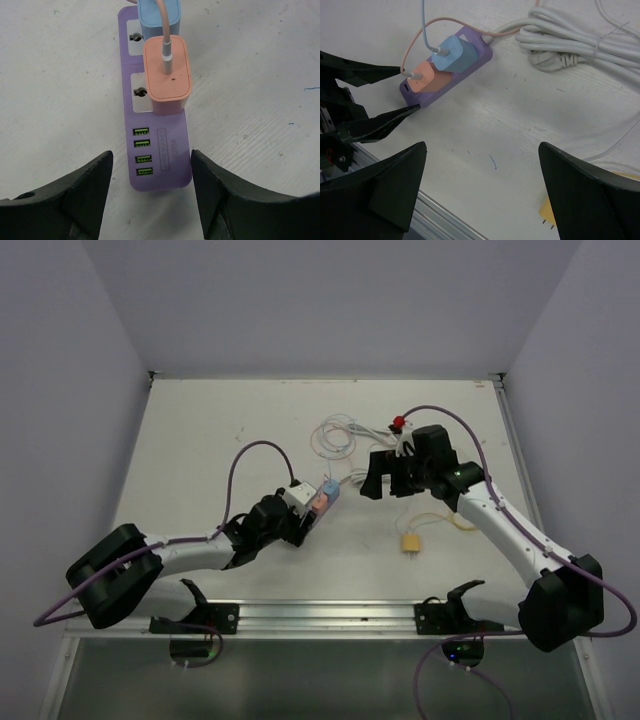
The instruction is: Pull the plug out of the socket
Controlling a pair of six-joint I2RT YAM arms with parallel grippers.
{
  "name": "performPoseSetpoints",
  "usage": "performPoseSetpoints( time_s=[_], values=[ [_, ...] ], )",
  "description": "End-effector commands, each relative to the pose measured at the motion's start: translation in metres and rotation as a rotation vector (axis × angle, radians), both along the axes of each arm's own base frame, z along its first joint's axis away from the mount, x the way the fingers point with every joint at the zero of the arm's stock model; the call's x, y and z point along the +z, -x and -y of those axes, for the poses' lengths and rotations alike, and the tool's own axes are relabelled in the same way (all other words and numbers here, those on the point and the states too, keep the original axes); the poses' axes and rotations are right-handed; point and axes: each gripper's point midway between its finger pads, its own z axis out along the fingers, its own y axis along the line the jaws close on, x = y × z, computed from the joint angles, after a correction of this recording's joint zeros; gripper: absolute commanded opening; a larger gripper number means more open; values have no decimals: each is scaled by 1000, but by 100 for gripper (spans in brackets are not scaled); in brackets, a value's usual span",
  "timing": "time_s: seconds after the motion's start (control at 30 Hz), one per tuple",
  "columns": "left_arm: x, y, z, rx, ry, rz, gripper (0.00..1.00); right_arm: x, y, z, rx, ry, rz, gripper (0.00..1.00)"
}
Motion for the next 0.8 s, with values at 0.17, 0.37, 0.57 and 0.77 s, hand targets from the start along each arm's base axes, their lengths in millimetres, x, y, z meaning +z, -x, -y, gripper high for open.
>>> performPoseSetpoints(
  time_s=[0.17, 0.37, 0.57, 0.77],
  values=[
    [8, -9, 14, -46, -7, 30, 64, 12, -18, -8, 20, 3, 54, 98],
    [0, -8, 17, -66, -30, 10, 68, 11, -20, -10, 16, -6, 49, 98],
    [-7, -10, 13, -52, -56, 4, 67, 12, -22, -10, 18, 1, 53, 98],
    [-10, -12, 14, -59, -68, 8, 60, 11, -25, -9, 7, 8, 62, 98]
  ],
)
